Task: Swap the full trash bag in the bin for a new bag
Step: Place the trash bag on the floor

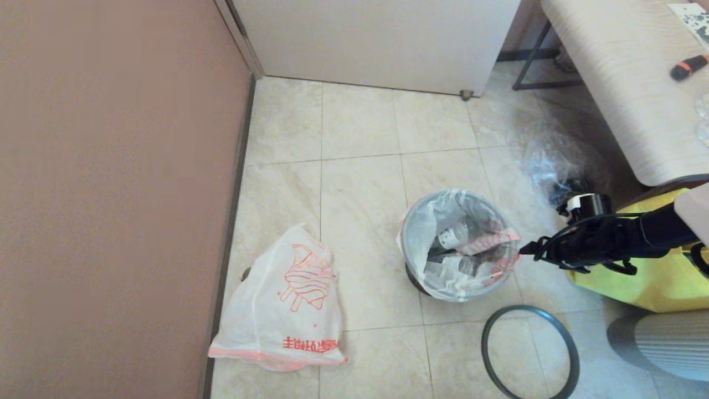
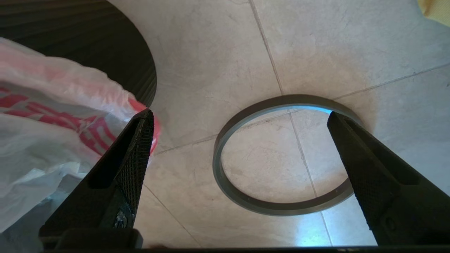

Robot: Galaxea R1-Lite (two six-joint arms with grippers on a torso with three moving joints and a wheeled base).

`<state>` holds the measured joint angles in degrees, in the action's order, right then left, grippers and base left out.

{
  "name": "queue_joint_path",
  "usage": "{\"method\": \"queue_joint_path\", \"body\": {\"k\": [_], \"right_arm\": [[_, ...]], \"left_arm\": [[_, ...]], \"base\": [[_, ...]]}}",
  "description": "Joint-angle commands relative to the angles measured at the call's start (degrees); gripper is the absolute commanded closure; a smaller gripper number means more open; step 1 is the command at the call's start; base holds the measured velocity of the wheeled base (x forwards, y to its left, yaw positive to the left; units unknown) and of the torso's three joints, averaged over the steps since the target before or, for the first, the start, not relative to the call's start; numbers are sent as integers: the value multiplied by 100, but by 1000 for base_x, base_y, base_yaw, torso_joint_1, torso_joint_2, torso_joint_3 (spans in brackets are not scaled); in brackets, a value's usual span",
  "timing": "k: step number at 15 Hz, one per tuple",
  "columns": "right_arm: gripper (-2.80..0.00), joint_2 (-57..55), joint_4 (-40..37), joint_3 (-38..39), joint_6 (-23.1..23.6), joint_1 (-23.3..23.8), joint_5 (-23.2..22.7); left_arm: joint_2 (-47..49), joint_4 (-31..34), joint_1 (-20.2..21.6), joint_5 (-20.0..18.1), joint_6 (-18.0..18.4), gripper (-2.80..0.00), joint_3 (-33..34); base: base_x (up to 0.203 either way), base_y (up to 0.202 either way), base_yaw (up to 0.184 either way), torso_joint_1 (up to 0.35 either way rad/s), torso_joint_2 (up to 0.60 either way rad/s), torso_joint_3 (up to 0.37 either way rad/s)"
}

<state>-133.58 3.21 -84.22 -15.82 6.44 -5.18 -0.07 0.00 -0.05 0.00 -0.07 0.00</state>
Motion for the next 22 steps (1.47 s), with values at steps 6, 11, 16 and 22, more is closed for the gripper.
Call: {"method": "queue_joint_path", "body": {"k": [6, 11, 16, 22], "right_arm": [[-280, -9, 28, 49, 0, -45, -6], [-280, -184, 65, -66, -7, -125, 23], [-280, -573, 74, -367, -8, -108, 131], [-280, -925, 124, -753, -33, -170, 213]], "left_arm": [[7, 0, -4, 0, -1, 0, 0], [7, 0, 2, 0, -1, 0, 0], [7, 0, 4, 0, -1, 0, 0], [7, 0, -3, 0, -1, 0, 0]], "base": [[0, 0, 0, 0, 0, 0], [0, 0, 0, 0, 0, 0], [0, 0, 0, 0, 0, 0], [0, 0, 0, 0, 0, 0]]}}
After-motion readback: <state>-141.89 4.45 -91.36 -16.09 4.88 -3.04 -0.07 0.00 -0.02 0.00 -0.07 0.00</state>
